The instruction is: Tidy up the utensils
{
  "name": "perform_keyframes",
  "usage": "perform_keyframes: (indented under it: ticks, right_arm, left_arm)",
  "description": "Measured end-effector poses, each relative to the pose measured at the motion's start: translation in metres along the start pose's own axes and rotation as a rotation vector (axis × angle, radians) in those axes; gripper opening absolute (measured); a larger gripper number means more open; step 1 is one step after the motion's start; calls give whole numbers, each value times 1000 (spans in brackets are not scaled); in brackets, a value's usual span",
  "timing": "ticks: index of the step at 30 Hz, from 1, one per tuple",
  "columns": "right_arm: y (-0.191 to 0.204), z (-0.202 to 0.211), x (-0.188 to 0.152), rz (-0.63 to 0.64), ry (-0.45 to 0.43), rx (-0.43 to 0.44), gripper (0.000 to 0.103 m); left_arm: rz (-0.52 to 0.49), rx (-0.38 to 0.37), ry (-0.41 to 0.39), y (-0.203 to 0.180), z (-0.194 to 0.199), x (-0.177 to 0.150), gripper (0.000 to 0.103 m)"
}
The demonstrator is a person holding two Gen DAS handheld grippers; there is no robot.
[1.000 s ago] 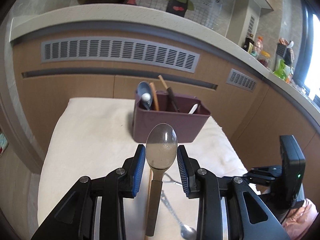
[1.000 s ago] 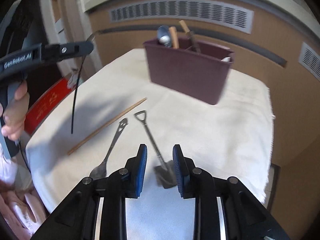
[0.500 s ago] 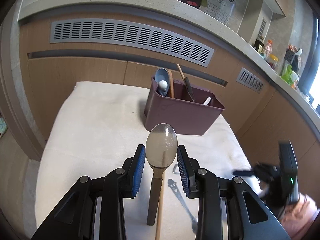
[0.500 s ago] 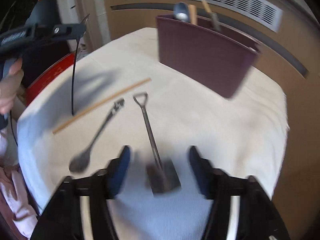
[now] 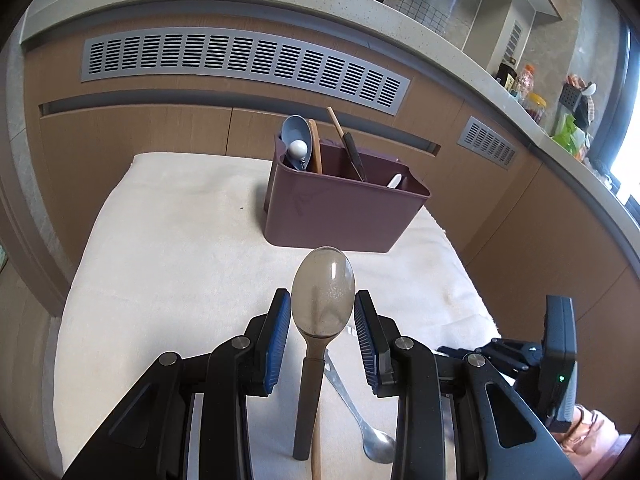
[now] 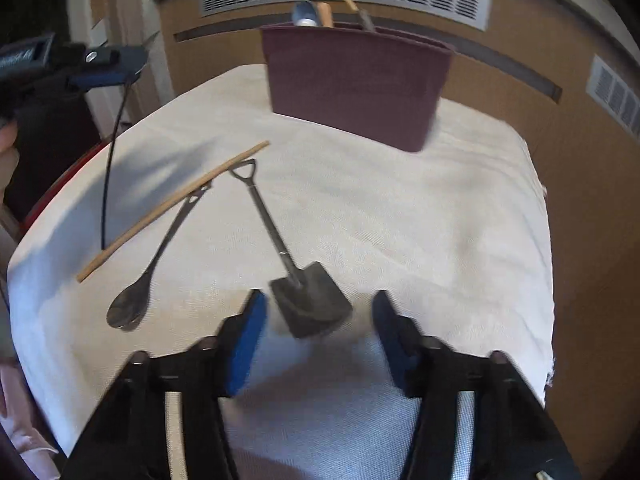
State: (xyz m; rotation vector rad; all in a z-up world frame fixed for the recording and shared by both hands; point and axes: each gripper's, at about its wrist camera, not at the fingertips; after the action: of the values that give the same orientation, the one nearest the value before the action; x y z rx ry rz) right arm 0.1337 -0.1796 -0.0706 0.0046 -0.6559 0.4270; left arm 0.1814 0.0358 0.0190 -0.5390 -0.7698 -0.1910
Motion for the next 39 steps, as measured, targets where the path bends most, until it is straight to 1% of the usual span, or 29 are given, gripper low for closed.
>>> perform_keyframes:
  ticks: [1,2,3,5,8,11,13,14,15,16,17,18,20,21,22,24,25,26,27,29,31,33,36,37,38,39]
  right_arm:
    - [2,5,1,12,-9,-20,25]
    - [3,11,3,20,-32,-44,8]
    - [1,17,6,13,-46,-51,6]
    - [-4,32,12,-8,-83,-59,5]
    - [-8,42,21,-15,-99,-45,4]
    - [-10,43,23,-30,-82,-12,3]
    - [-14,38,23,-63,-47,-36,3]
    - [-21,31,21,-116,-1,-31,4]
    - [-27,25,17,-180,35,-5,10]
    - [-31,20,12,-252,72,28,13]
    - [-33,13,6,-316,118,82,14]
    - [-30,8,1,-348,145,129,15]
    - [-21,-3,-4,-402,190,183,15]
    - [-19,-7,-3,-417,196,179,17]
    - [-18,-9,1,-438,179,161,17]
    - [-20,-17,11,-487,181,147,28]
    - [-22,-20,15,-522,179,149,31]
    - [-23,-24,20,-560,177,149,39]
    - [-22,-28,25,-589,169,141,47]
    - [-17,-33,37,-598,150,92,57]
    - [-5,-42,51,-555,129,2,61]
    - [7,-50,61,-503,119,-95,61]
    - [28,-58,69,-376,133,-225,61]
    - [34,-57,70,-341,120,-254,61]
    - [39,-56,69,-316,103,-271,58]
    - [42,-55,67,-288,85,-268,52]
  left_arm:
    - [-2,-2,1,-1,1,0,34]
    - [-3,-6,1,-2,3,0,34]
    - [-2,-9,-1,-3,5,0,34]
    - [-3,-12,-9,-5,8,1,34]
    - [-8,-13,-18,-9,13,0,34]
    - [-16,-14,-22,-12,18,-1,34]
    - [-16,-12,-25,-12,22,-1,34]
    - [-16,-12,-27,-11,23,-2,34]
    - [-18,-13,-29,-11,25,-2,34]
    - [-20,-13,-33,-10,26,-2,34]
    - [-21,-12,-37,-8,27,-2,34]
    - [-22,-11,-39,-7,27,-2,34]
    - [-17,-21,-40,-1,28,-2,34]
    - [-9,-31,-40,2,28,-2,34]
    - [-5,-35,-43,5,28,-2,34]
    - [-2,-36,-52,10,31,-2,34]
    - [-1,-35,-58,12,33,-2,34]
    - [0,-35,-64,14,34,-3,34]
    - [1,-34,-72,16,36,-3,34]
    - [6,-35,-84,20,37,-4,34]
    - [16,-46,-88,25,37,-5,34]
    - [23,-52,-91,30,38,-6,34]
    - [29,-47,-94,35,38,-7,34]
    - [35,-48,-95,36,39,-7,34]
    - [39,-49,-93,37,39,-7,34]
    - [43,-49,-92,38,39,-8,34]
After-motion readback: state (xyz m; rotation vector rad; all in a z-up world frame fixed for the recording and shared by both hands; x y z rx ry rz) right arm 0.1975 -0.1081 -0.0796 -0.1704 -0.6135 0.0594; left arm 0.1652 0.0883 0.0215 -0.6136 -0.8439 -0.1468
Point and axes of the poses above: each gripper's, at about its wrist camera, not at the fingertips, and z roughly against the way its jaws point, y to its left, x to its top, and after that the axes turned 8 degrees about -x, right-handed
